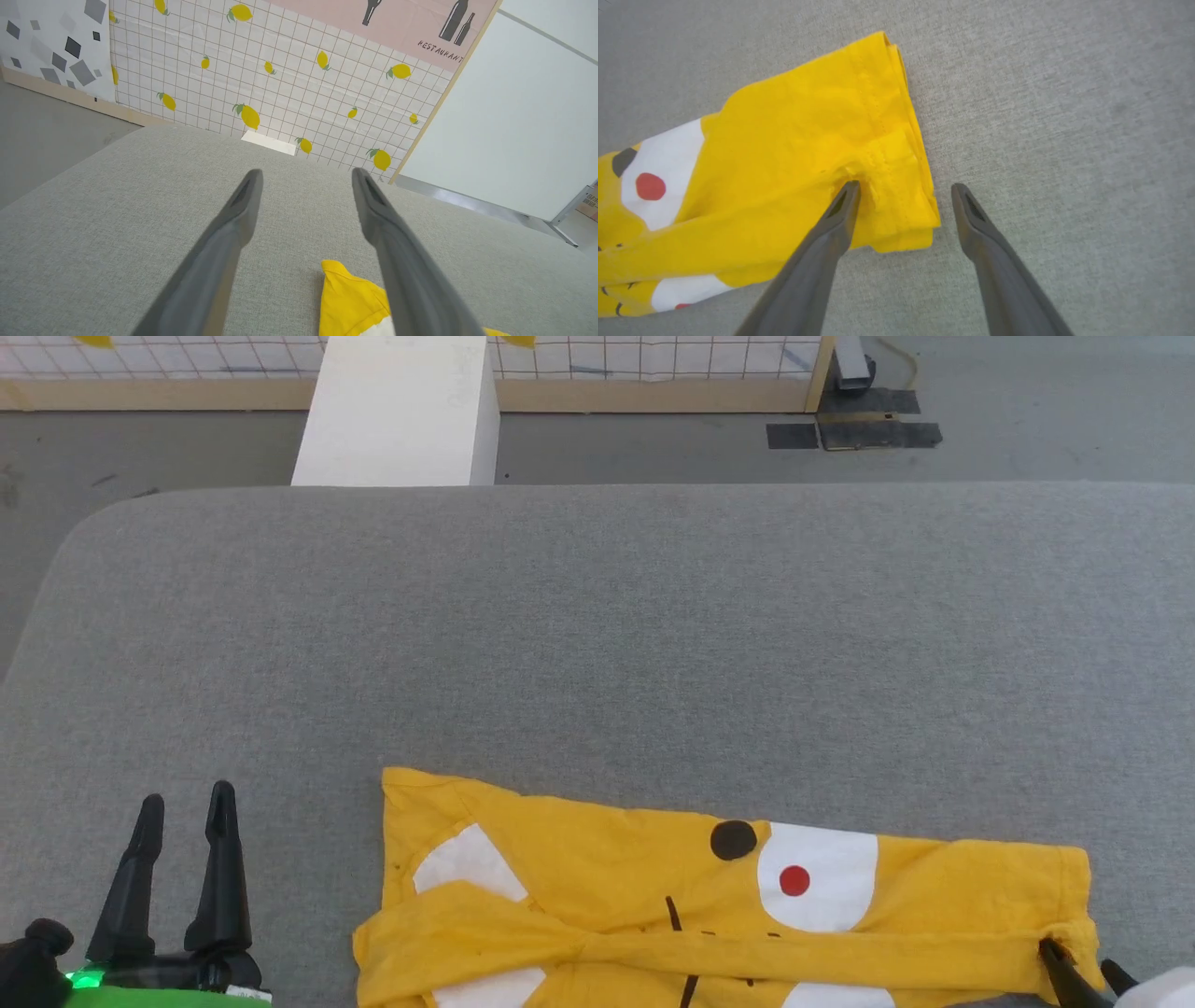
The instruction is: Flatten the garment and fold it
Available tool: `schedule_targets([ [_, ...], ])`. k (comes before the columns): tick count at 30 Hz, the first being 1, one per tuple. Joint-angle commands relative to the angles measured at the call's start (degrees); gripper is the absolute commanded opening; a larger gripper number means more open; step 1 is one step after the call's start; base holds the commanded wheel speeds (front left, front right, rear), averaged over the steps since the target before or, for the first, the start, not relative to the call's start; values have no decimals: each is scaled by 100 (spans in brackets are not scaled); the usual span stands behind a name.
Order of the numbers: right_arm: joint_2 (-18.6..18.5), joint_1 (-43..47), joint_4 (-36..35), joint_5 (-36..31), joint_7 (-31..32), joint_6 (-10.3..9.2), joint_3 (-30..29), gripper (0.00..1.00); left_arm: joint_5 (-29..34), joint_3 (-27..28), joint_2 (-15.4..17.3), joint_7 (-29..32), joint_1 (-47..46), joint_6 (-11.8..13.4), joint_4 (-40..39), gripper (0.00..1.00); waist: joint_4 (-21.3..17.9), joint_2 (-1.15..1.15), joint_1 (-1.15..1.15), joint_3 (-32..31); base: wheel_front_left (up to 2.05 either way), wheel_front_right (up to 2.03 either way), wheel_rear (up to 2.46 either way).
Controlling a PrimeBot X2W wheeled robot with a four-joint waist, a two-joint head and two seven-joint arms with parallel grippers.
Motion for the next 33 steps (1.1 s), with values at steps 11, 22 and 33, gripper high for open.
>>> schedule_targets([
  [11, 8, -543, 561, -185, 54, -8, 86, 100, 306, -71, 102, 29, 21, -17, 90, 100, 210, 0, 0, 85, 0, 0, 0],
  [22, 8, -714, 1114, -317, 347, -8, -247, 0, 293, -165, 129, 99, -27, -9, 228, 100, 259, 0, 0, 101, 0, 0, 0],
  [33, -88, -1024, 753, -660, 194, -8, -569, 0, 369, -242, 165, 114, -30, 30, 300, 100, 129, 0, 0, 17, 0, 0, 0],
])
